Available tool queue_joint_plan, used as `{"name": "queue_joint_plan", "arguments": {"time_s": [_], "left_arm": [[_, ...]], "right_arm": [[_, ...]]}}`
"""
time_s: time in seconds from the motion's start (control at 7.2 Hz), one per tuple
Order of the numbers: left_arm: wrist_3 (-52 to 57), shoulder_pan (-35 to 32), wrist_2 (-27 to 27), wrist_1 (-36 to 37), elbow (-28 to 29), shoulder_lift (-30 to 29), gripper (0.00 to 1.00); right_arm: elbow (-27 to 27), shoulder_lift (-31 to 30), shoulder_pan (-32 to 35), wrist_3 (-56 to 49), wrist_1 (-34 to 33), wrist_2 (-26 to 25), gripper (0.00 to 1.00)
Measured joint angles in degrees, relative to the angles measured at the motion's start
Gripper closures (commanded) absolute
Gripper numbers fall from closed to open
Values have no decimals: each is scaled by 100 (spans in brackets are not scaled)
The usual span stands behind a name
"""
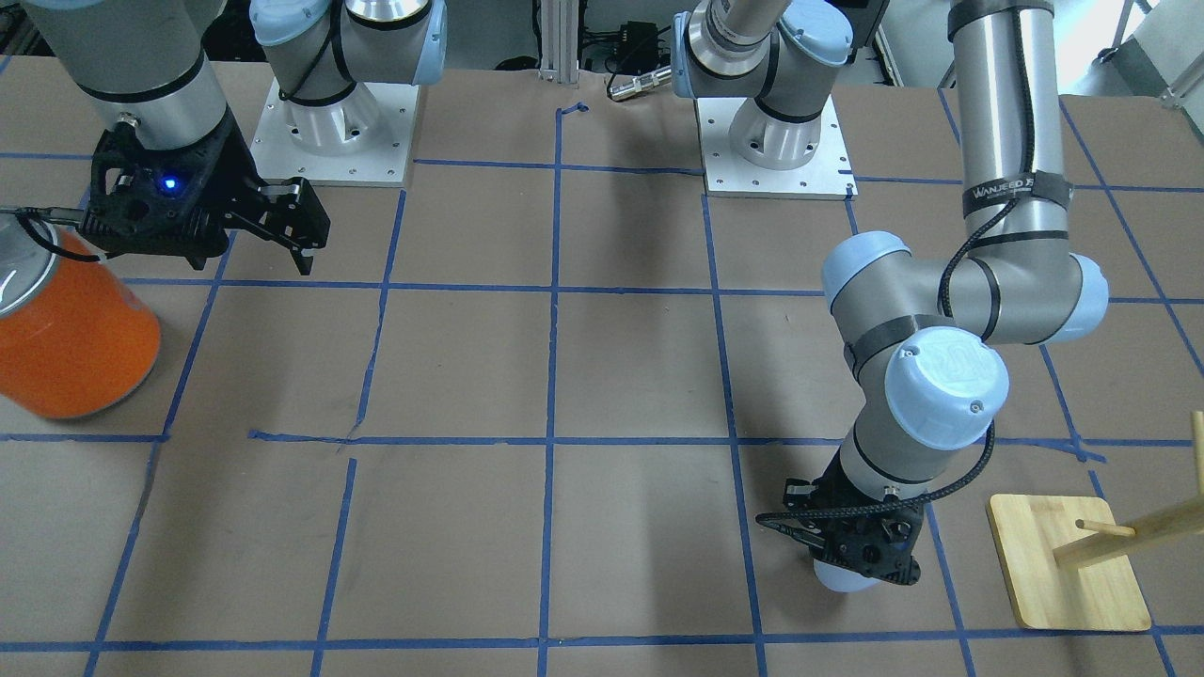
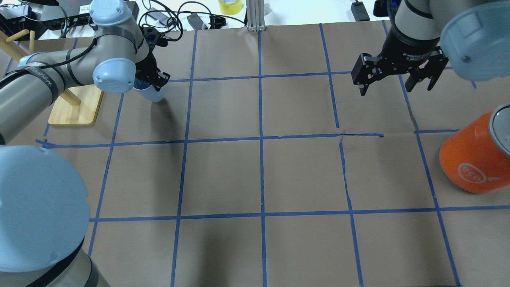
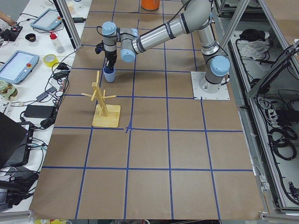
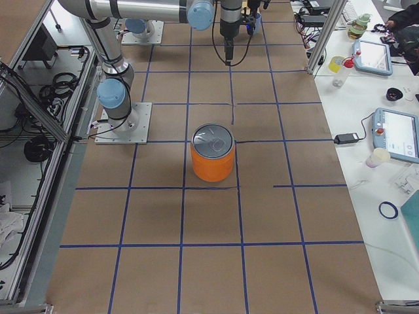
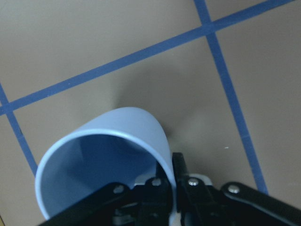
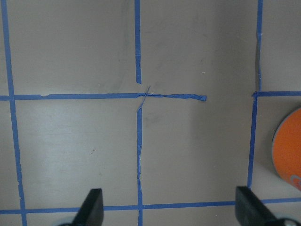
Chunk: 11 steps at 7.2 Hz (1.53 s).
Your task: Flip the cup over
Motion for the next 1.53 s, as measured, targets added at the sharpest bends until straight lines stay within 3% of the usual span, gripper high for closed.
{"name": "queue_joint_plan", "arguments": {"time_s": [0.14, 0.28, 0.83, 1.11, 1.53], "left_arm": [[9, 27, -5, -2, -24, -18, 26], [9, 37, -9, -5, -53, -35, 0], [-97, 40, 9, -467, 13, 308, 0], [-429, -5, 11, -1049, 57, 804, 0], [-1747, -309, 33, -2232, 59, 1946, 0]], "right_arm": [[0, 3, 0, -1, 1, -2, 0], [0, 5, 1, -1, 4, -12, 0], [3, 15, -1, -1, 7, -87, 0], [8, 20, -7, -1, 2, -118, 0], [5, 24, -13, -1, -9, -123, 0]]}}
